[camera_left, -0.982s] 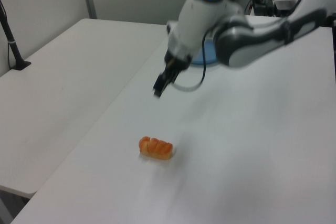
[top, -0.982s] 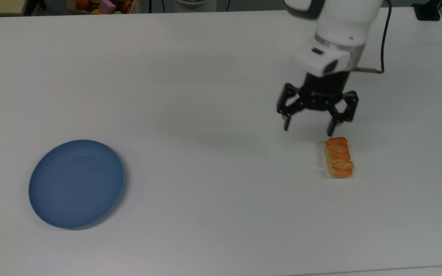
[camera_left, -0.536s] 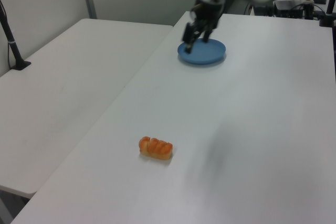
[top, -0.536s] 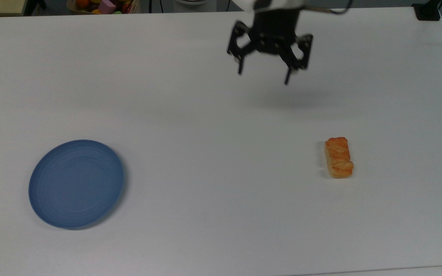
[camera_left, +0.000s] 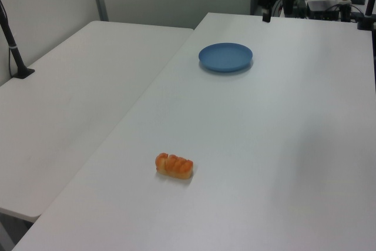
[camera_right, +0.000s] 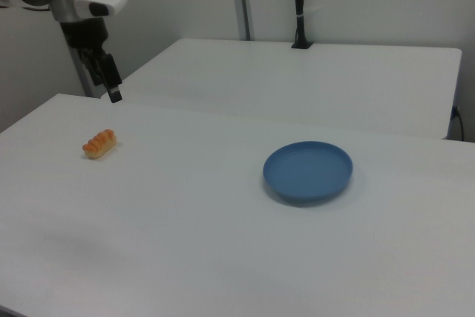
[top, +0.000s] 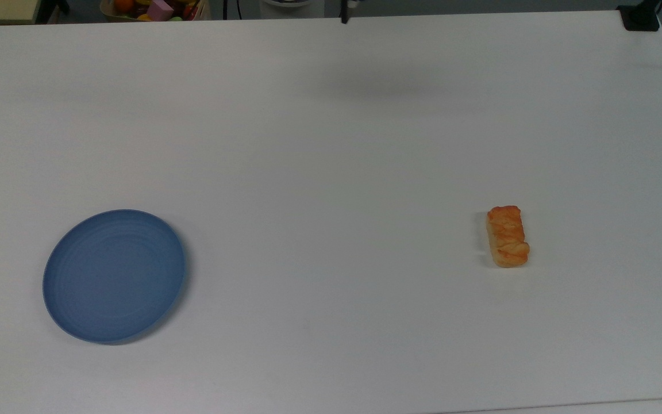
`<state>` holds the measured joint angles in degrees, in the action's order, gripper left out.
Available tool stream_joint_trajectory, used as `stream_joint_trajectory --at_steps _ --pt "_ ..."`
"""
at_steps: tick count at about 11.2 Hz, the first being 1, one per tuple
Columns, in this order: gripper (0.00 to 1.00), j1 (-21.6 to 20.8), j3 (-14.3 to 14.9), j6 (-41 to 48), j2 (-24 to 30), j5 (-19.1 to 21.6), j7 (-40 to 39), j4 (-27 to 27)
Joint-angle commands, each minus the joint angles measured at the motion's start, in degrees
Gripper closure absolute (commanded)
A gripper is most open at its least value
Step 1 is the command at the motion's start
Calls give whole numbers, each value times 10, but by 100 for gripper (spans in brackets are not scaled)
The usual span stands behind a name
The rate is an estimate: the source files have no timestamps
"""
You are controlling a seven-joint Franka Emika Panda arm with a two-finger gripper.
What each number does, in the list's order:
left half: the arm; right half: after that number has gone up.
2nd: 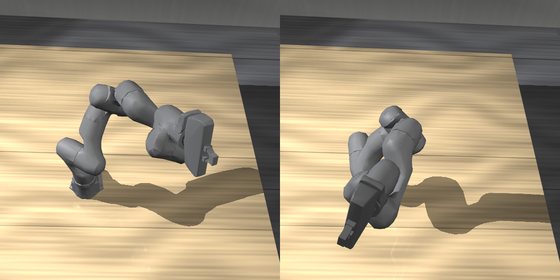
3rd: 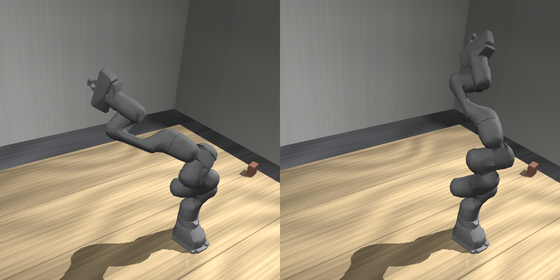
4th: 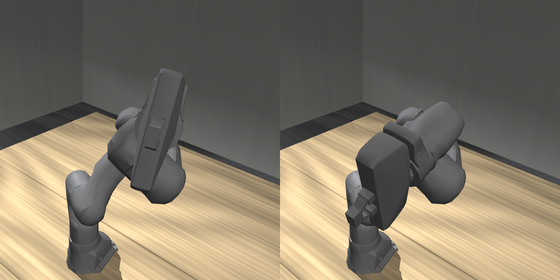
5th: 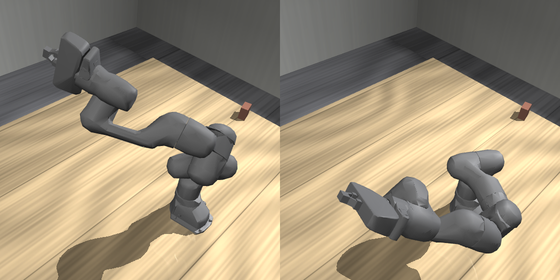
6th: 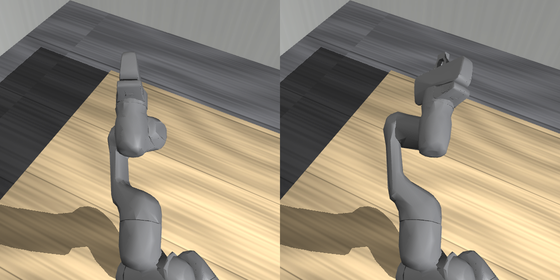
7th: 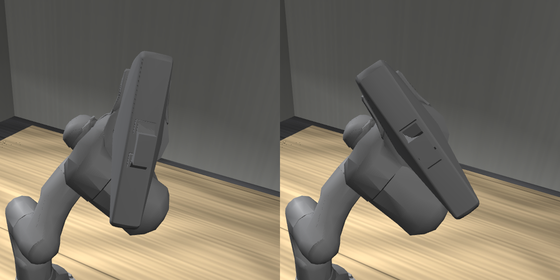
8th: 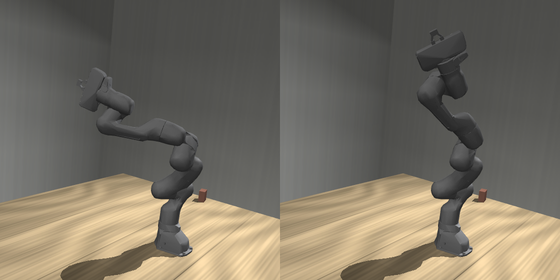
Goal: Put the bread on the table
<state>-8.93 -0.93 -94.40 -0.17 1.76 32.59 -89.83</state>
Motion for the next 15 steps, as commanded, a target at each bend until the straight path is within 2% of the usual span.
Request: stream_joint_trajectory --at_steps 1,5,6,15 --pt "0 29 -6 -6 55 16 -100 -54" --pt "0 46 -3 -22 39 34 -301 -53" --pt "0 45 0 -30 33 33 -323 -53" --pt "0 43 8 -54 17 26 -327 -50"
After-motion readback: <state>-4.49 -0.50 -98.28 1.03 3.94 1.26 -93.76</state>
